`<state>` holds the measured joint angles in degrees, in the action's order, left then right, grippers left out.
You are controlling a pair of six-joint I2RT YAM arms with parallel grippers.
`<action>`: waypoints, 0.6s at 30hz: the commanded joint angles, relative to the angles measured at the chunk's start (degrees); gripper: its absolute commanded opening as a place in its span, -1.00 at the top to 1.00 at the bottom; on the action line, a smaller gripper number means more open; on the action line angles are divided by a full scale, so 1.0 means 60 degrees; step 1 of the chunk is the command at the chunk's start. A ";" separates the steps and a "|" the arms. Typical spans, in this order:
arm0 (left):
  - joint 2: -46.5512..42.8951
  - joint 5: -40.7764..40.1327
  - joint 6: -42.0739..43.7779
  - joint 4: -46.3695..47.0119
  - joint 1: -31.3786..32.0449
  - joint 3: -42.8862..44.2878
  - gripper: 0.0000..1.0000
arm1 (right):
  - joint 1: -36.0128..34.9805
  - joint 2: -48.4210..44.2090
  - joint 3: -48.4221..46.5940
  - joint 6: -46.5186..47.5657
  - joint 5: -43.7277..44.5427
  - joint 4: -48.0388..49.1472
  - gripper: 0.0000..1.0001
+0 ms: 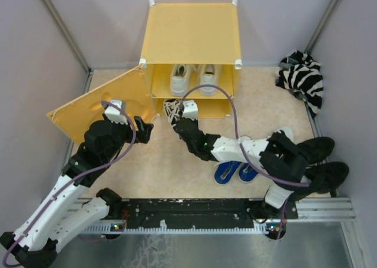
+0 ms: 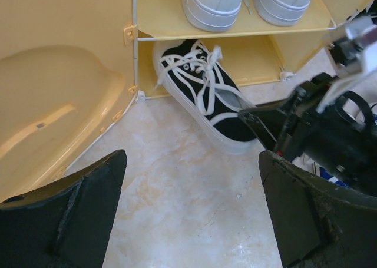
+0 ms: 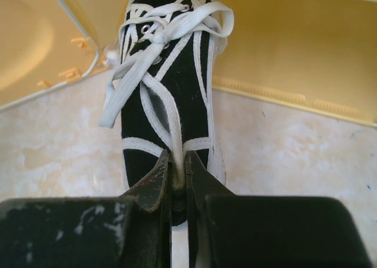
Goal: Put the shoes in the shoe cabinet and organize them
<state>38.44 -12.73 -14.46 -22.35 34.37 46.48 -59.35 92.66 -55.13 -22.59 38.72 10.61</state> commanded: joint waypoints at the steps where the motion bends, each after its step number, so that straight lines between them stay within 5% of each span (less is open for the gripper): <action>1: -0.0170 -0.0020 0.0175 -0.0096 0.0015 0.0223 -0.98 | 0.0576 0.1076 -0.1416 -0.0353 0.0396 0.2210 1.00; 18: 0.0039 -0.0054 0.0302 -0.0001 0.0016 0.0137 -0.98 | 0.0976 0.4090 -0.3247 0.0608 0.1083 0.5598 1.00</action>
<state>38.74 -12.97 -13.39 -22.98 34.37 46.48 -53.82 116.29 -68.36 -20.36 40.66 30.13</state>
